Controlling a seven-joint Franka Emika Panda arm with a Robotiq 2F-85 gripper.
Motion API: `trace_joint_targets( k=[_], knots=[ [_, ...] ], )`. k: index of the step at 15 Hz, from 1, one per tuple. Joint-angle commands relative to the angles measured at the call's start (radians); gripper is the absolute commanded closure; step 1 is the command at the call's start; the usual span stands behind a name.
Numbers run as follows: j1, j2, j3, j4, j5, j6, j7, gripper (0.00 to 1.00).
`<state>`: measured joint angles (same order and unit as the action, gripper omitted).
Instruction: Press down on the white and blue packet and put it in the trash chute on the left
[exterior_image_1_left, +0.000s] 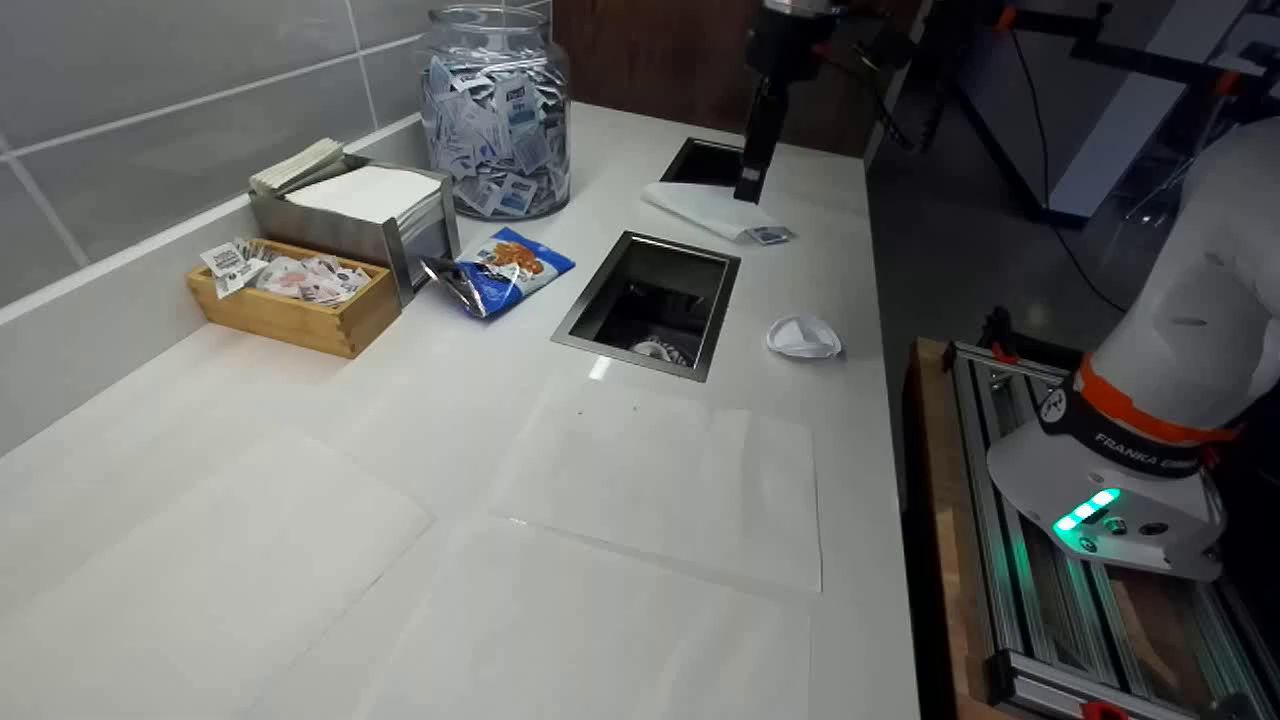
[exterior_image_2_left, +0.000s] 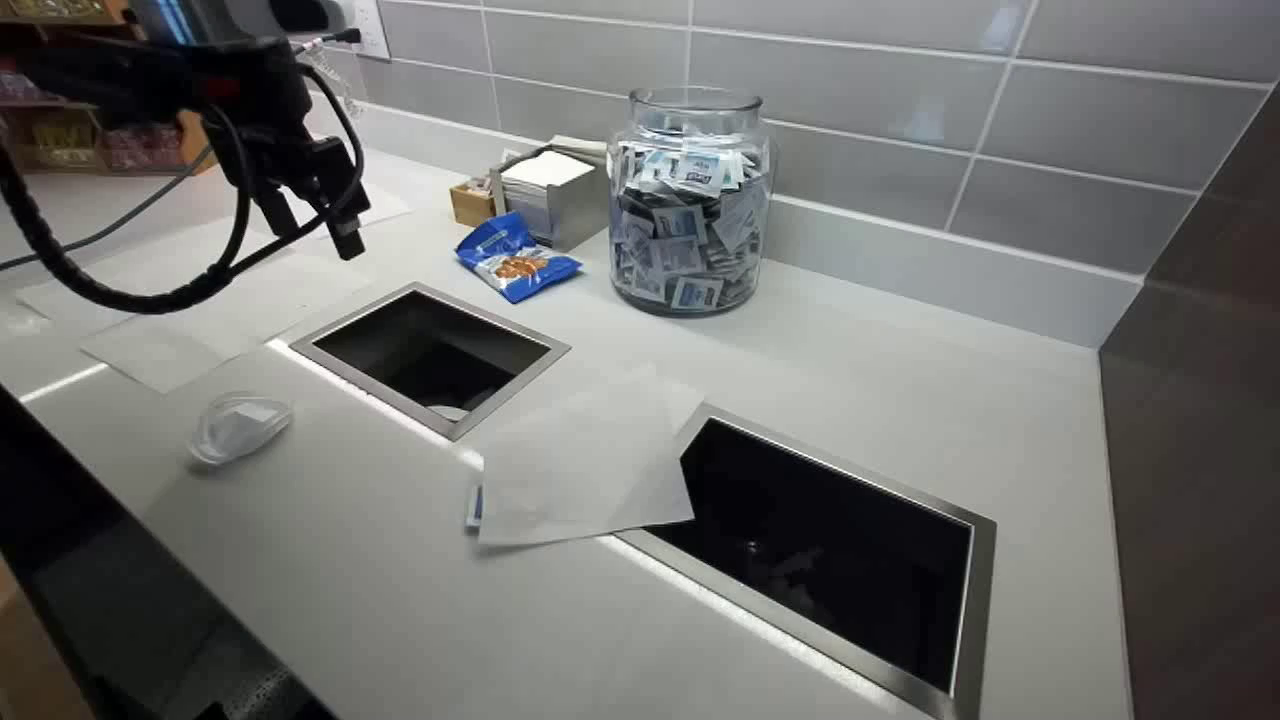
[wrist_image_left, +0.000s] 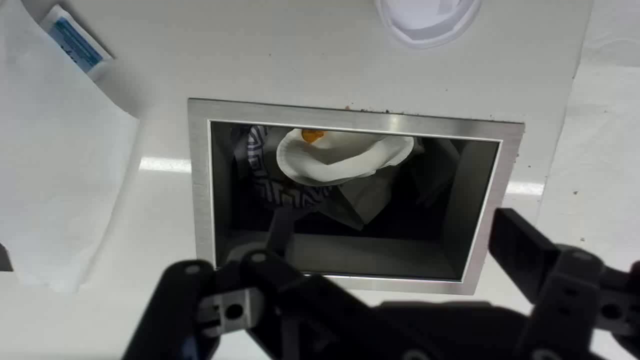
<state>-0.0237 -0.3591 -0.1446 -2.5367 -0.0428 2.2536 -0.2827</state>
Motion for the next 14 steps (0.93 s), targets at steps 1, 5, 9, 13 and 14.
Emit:
trace_joint_targets(
  k=[1, 5, 9, 13, 14],
  knots=[
    [-0.008, 0.0, 0.008, 0.001, 0.003, -0.002, -0.002, 0.0],
    [-0.008, 0.0, 0.008, 0.001, 0.003, -0.002, -0.002, 0.0],
    [-0.003, 0.059, 0.026, 0.026, -0.007, 0.063, 0.028, 0.0],
    [0.018, 0.196, 0.061, 0.102, 0.028, 0.223, 0.093, 0.0],
    [0.018, 0.229, 0.072, 0.126, 0.029, 0.254, 0.122, 0.0]
  ],
)
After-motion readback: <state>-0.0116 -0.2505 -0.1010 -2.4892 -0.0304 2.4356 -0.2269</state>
